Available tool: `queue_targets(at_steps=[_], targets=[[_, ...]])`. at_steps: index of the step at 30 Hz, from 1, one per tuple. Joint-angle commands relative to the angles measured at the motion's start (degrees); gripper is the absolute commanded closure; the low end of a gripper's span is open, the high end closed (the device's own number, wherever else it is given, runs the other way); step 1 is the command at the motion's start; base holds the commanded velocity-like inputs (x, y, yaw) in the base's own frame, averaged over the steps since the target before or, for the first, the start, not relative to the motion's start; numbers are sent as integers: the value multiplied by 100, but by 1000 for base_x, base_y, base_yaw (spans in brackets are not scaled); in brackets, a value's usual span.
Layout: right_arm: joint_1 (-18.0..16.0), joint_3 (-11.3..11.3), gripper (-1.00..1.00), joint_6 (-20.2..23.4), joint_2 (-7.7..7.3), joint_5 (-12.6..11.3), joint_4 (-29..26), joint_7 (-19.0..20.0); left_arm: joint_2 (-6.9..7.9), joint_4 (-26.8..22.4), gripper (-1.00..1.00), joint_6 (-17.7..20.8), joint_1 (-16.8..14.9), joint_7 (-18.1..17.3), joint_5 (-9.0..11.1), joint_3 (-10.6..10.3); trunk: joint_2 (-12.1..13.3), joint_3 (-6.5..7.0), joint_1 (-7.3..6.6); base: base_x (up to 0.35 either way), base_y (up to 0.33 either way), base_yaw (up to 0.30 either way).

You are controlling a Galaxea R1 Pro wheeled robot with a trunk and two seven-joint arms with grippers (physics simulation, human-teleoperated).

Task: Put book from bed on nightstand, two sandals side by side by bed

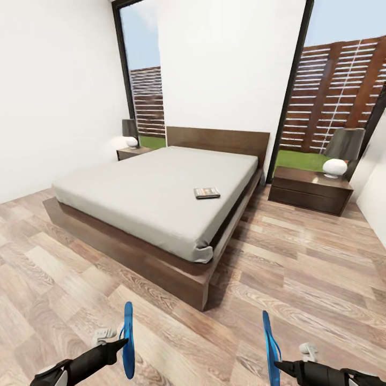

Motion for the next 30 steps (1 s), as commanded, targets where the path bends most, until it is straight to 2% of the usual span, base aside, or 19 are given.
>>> queue_targets(at_steps=[1, 30], targets=[[-10, -33, 100, -15, -1, 1, 22, 17, 0, -2, 100, 58, -2, -23, 43, 12, -2, -8, -1, 0, 0, -266], [-10, -33, 100, -15, -4, 1, 22, 17, 0, -2, 100, 58, 0, -29, 39, 4, -2, -85, -1, 0, 0, -267]])
